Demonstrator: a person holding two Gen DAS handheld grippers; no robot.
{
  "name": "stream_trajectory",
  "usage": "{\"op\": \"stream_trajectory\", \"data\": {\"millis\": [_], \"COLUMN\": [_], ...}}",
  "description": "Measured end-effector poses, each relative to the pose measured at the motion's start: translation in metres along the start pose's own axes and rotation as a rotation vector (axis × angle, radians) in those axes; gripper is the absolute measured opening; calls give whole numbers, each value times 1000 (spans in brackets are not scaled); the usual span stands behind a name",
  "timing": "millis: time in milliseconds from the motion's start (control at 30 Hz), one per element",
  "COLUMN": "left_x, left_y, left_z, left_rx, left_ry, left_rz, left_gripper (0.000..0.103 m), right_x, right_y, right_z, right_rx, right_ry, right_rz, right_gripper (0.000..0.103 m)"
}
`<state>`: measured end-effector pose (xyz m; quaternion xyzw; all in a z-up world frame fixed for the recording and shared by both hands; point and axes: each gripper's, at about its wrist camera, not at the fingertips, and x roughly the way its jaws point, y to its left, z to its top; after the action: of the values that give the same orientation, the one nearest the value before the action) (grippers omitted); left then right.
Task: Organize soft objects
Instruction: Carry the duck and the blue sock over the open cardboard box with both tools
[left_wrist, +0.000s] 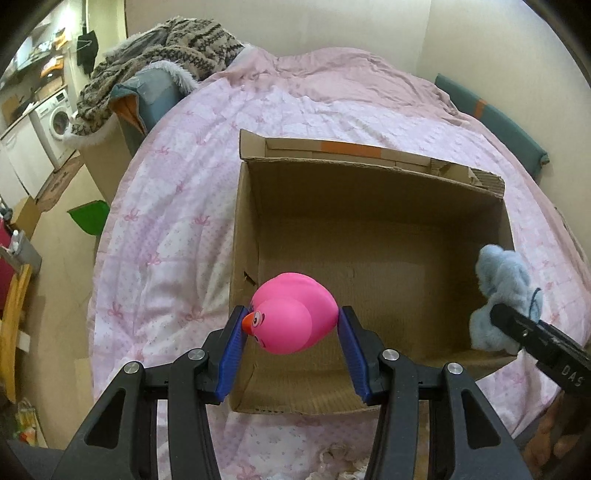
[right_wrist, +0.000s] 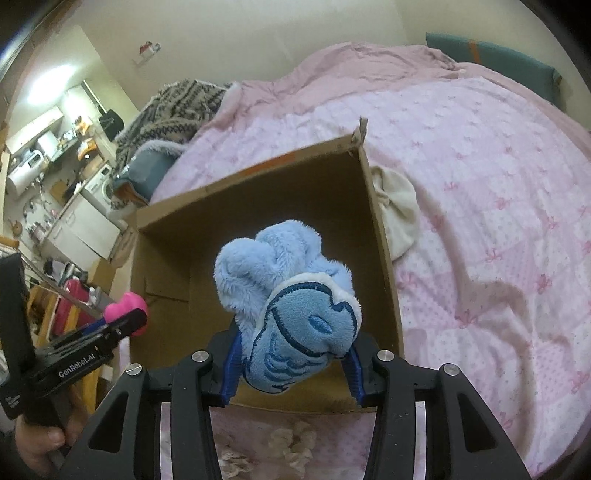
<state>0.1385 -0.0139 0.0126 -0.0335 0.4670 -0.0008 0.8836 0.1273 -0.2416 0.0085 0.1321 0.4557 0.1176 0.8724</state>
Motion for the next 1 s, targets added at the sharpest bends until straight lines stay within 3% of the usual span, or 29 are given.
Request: {"op": "stream_trajectory", "data": {"millis": [533,1000], "left_x": [7,11], "left_y": [-6,-5], "left_z": [-3,-5], "left_rx": [21,18], "left_ry": [15,25], "left_rz": [-27,-26], "left_gripper": [46,46], "right_x": [23,22], "right_y": [11,12], "right_z": [-9,-9], "right_rx": [-44,-26], "right_ry": [84,77], "right_rz": [-17,2], "right_gripper": [52,61]}}
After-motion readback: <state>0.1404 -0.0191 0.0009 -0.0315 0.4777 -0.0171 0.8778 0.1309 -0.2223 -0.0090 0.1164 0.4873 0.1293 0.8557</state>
